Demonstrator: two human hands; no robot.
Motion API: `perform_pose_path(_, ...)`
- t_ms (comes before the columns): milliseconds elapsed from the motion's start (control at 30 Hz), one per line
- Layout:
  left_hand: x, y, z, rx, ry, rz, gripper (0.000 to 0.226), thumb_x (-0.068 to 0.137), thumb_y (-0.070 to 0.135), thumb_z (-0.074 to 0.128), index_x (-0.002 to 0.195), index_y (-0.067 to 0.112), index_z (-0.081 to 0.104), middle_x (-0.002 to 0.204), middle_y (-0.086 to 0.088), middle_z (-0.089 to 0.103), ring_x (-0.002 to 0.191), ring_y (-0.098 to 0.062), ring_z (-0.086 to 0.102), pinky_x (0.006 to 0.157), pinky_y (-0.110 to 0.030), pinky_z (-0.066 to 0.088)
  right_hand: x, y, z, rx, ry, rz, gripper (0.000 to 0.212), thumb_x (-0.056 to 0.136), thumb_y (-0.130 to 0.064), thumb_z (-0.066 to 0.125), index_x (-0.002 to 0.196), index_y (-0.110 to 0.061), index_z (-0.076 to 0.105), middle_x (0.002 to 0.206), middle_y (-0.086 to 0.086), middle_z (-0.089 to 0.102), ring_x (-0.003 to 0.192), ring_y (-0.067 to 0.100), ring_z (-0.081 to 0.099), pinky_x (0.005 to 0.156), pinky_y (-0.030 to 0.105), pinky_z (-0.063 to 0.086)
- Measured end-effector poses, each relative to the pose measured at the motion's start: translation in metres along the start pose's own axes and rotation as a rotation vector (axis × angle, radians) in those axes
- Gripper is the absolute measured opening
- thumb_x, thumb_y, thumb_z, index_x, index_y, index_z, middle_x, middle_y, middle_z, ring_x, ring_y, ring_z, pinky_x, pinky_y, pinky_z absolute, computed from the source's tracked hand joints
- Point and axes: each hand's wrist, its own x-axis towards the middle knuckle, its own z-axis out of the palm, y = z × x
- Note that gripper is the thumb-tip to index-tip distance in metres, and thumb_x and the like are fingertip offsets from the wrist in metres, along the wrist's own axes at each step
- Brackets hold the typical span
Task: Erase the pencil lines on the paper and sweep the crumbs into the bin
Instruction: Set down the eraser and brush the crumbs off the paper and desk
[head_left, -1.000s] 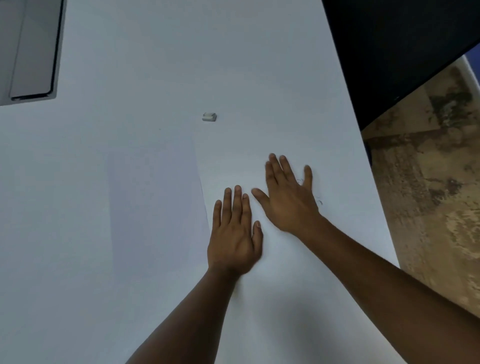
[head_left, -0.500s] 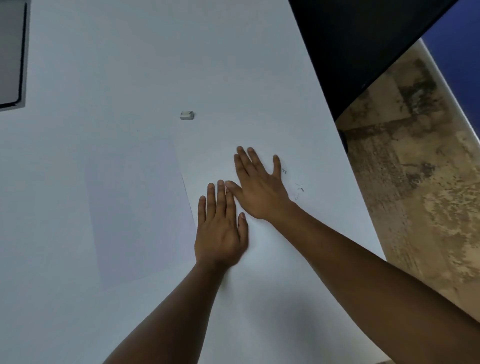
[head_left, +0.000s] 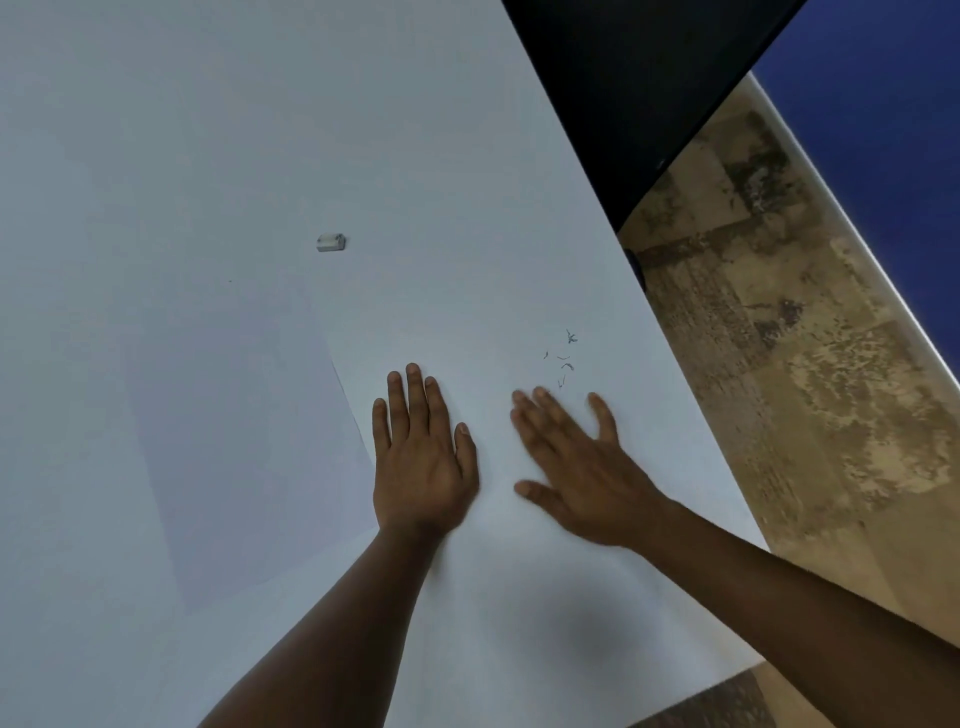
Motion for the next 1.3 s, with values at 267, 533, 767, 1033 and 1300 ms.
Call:
perform_pose_path(267, 0.001, -0.001, 0.002, -0.009, -0.031, 0.000, 0.069, 0.106, 0.041, 0.017, 0.163, 0.002, 0.009, 0.172, -0.014, -0.005, 0.159, -0.028, -0.015, 0.129, -0.050, -0.002, 0.022, 0.061, -0.013, -0.082, -0.001, 0.162, 0.078, 0.098, -0.064, 0.005, 0.157, -0.013, 0.004, 0.165, 0.000, -0.006, 0.151, 0.016, -0.008, 0.114, 0.066, 0.010)
perform_pose_path(533, 0.001, -0.003, 0.002, -0.019, -0.022, 0.007, 0.069, 0.106, 0.039, 0.019, 0.163, 0.002, 0.009, 0.172, -0.015, -0.003, 0.159, -0.030, -0.013, 0.129, -0.050, -0.002, 0.000, 0.027, -0.020, 0.014, 0.076, 0.194, 0.074, 0.100, -0.061, 0.009, 0.157, -0.013, 0.005, 0.165, -0.001, -0.007, 0.151, 0.014, -0.011, 0.117, 0.060, 0.006)
perform_pose_path(767, 0.002, -0.004, 0.002, -0.052, -0.021, 0.038, 0.064, 0.107, 0.038, 0.018, 0.164, 0.007, 0.015, 0.173, -0.013, 0.001, 0.159, -0.032, -0.012, 0.129, -0.052, -0.002, -0.005, 0.008, -0.004, 0.017, -0.018, 0.205, 0.073, 0.100, -0.062, 0.009, 0.158, -0.018, 0.001, 0.164, -0.006, -0.012, 0.150, 0.011, -0.015, 0.117, 0.061, 0.006)
perform_pose_path(1033, 0.012, -0.007, -0.006, -0.127, -0.028, 0.086, 0.068, 0.106, 0.048, 0.021, 0.161, 0.009, 0.029, 0.172, -0.013, 0.013, 0.159, -0.037, -0.003, 0.128, -0.055, 0.001, 0.000, 0.018, -0.034, 0.173, 0.521, 0.451, 0.042, 0.095, -0.019, 0.044, 0.132, -0.007, 0.060, 0.143, 0.009, 0.054, 0.130, 0.026, 0.051, 0.105, 0.034, 0.038)
perform_pose_path(1300, -0.002, -0.006, -0.033, -0.088, -0.194, 0.158, 0.077, 0.100, 0.052, 0.024, 0.162, 0.007, 0.022, 0.172, -0.019, 0.007, 0.157, -0.044, -0.004, 0.124, -0.056, -0.005, -0.032, -0.001, -0.053, 0.404, 0.769, 0.538, 0.021, 0.084, 0.007, 0.054, 0.087, -0.005, 0.071, 0.090, 0.006, 0.064, 0.073, 0.017, 0.060, 0.065, 0.024, 0.049)
